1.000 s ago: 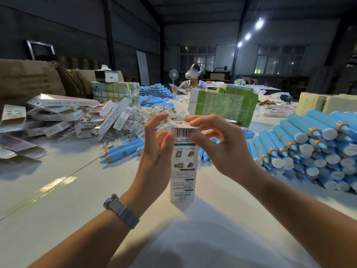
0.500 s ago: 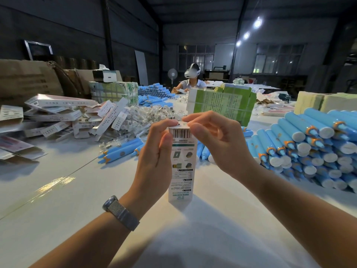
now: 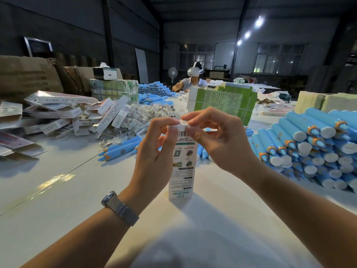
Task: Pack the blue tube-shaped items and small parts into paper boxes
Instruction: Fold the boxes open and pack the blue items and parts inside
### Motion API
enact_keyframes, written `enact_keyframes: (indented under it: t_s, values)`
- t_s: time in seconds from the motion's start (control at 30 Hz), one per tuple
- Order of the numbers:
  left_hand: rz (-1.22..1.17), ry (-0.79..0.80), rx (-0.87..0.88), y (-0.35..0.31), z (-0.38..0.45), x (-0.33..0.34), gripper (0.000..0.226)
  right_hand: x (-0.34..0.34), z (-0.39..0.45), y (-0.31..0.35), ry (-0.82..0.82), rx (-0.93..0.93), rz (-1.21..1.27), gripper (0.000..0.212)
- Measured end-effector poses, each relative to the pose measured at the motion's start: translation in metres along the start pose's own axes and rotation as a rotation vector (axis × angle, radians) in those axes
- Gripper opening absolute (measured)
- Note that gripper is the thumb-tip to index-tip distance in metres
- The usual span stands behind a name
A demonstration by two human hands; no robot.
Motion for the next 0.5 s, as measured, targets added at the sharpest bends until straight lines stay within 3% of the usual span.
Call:
enact_keyframes:
  t_s: [0.2,0.5]
  values:
    - [0.038,-0.037,0.02,-0.0011,0.001,0.0005,0.015,0.0028,-0.0009,0.004,0.003,-0.057,-0.107,0.006]
    - [0.07,-0.032,0.025,-0.0014,0.0007,0.0009,0.015,0.001,0.0,0.0031,-0.018,-0.008,-0.028,0.003]
Point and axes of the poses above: each hand's wrist, its own z-axis towards the middle knuckle, its own x-axis out of the palm, y = z × x, the point moved 5 cm from there along z, towards the middle knuckle, and after that the axes turned 3 degrees about x, right-handed, at the moved point
